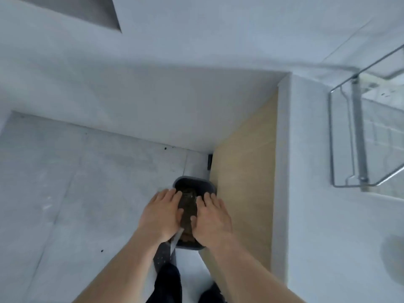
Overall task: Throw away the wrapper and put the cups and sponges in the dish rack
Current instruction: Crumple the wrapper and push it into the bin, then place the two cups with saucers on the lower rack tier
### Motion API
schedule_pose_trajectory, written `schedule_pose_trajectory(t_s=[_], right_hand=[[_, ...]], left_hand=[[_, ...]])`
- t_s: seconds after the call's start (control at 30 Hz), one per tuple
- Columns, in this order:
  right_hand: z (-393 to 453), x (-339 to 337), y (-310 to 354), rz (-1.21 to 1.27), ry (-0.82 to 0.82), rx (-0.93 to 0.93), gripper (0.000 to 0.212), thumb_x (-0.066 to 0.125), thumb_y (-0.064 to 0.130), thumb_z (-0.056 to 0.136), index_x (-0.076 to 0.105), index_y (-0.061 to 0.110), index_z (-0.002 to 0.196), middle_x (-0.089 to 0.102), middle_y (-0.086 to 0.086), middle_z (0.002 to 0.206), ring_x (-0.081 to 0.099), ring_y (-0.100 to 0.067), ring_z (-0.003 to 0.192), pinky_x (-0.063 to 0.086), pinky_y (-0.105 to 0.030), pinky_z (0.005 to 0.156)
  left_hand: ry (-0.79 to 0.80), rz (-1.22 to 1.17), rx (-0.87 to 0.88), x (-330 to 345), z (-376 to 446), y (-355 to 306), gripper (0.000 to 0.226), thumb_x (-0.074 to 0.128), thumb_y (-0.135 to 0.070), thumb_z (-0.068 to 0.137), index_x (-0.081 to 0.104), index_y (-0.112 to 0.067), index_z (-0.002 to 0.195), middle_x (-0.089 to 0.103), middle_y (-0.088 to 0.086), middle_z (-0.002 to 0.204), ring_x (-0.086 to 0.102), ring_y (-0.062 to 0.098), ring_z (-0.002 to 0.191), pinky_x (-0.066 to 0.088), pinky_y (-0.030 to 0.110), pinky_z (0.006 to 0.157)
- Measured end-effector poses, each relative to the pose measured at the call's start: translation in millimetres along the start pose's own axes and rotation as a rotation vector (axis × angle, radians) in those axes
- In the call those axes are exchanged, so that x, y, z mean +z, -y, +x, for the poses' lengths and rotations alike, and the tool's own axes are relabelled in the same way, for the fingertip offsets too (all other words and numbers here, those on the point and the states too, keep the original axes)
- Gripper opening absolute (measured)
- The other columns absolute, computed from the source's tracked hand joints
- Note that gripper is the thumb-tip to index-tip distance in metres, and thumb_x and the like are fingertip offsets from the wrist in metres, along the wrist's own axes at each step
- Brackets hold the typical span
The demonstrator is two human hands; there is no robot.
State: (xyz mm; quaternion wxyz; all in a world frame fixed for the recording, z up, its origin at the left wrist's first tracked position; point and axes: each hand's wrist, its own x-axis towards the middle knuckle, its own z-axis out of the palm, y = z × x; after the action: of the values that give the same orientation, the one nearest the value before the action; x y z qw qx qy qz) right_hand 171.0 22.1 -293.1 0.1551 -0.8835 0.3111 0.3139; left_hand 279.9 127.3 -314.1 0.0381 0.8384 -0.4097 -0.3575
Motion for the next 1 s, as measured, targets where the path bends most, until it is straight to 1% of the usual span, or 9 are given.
schedule_pose_trajectory(t_s=[0.1,0.2,0.33,0.47,0.53,0.6,0.73,0.87,1.0], right_hand=[[-41,-44,4,-0.014,-0.061,-0.052,0.067,0.042,0.039,0.100,0.022,0.009,0.157,0.021,-0.017,0.165,0.016,-0.032,0.152,0.011,-0.046,0.126],[-85,-88,6,-0.011,-0.161,-0.086,0.064,0.043,0.039,0.101,0.024,0.011,0.156,0.024,-0.014,0.163,0.017,-0.031,0.151,0.014,-0.045,0.126],[-137,-141,1,0.005,-0.274,-0.117,0.062,0.045,0.039,0.101,0.029,0.011,0.153,0.027,-0.013,0.162,0.018,-0.032,0.150,0.013,-0.044,0.126],[-178,-180,-18,0.015,-0.380,-0.079,0.054,0.049,0.039,0.097,0.041,0.010,0.143,0.042,-0.010,0.149,0.031,-0.031,0.143,0.023,-0.043,0.123],[-199,-193,-36,0.026,-0.397,-0.058,0.053,0.049,0.036,0.096,0.042,0.010,0.142,0.043,-0.010,0.147,0.034,-0.030,0.142,0.023,-0.043,0.123],[-210,-199,-52,0.028,-0.395,-0.044,0.057,0.047,0.034,0.097,0.036,0.009,0.147,0.038,-0.012,0.152,0.030,-0.031,0.144,0.020,-0.042,0.124],[-237,-210,-97,0.046,-0.435,0.007,0.062,0.045,0.038,0.101,0.027,0.009,0.153,0.027,-0.013,0.161,0.020,-0.029,0.151,0.013,-0.041,0.126],[-258,-213,-151,0.086,-0.482,0.047,0.063,0.047,0.039,0.100,0.028,0.010,0.153,0.030,-0.012,0.160,0.022,-0.029,0.150,0.015,-0.040,0.126],[-281,-209,-214,0.125,-0.492,0.062,0.063,0.046,0.039,0.101,0.027,0.010,0.154,0.027,-0.011,0.161,0.019,-0.027,0.151,0.011,-0.039,0.126]], left_hand=[[-0.047,0.042,0.019,-50,-35,-18,0.057,0.031,-0.038,0.104,0.023,-0.019,0.157,0.028,0.003,0.165,0.021,0.023,0.153,0.013,0.037,0.126],[-0.093,0.087,0.031,-97,-71,-37,0.056,0.032,-0.039,0.104,0.024,-0.018,0.156,0.028,0.002,0.164,0.023,0.022,0.152,0.016,0.037,0.126],[-0.176,0.126,0.063,-151,-110,-64,0.055,0.036,-0.036,0.103,0.030,-0.016,0.154,0.037,0.003,0.160,0.031,0.023,0.148,0.023,0.037,0.123],[-0.272,0.132,0.107,-192,-132,-96,0.057,0.041,-0.039,0.102,0.034,-0.016,0.153,0.041,0.002,0.157,0.035,0.024,0.146,0.028,0.037,0.121],[-0.294,0.146,0.141,-205,-141,-120,0.057,0.040,-0.040,0.102,0.032,-0.017,0.154,0.039,0.000,0.158,0.033,0.023,0.146,0.026,0.037,0.121],[-0.292,0.149,0.163,-209,-141,-136,0.058,0.038,-0.041,0.103,0.030,-0.018,0.155,0.036,0.000,0.160,0.030,0.022,0.148,0.023,0.037,0.123],[-0.304,0.190,0.231,-210,-148,-189,0.059,0.034,-0.043,0.104,0.023,-0.020,0.157,0.027,0.000,0.165,0.023,0.020,0.152,0.018,0.037,0.125],[-0.288,0.217,0.259,-199,-150,-243,0.059,0.032,-0.045,0.103,0.022,-0.023,0.157,0.024,-0.003,0.166,0.020,0.019,0.153,0.021,0.038,0.125],[-0.264,0.231,0.256,-180,-150,-302,0.058,0.030,-0.043,0.105,0.019,-0.022,0.158,0.020,-0.004,0.167,0.016,0.019,0.154,0.019,0.036,0.124]])
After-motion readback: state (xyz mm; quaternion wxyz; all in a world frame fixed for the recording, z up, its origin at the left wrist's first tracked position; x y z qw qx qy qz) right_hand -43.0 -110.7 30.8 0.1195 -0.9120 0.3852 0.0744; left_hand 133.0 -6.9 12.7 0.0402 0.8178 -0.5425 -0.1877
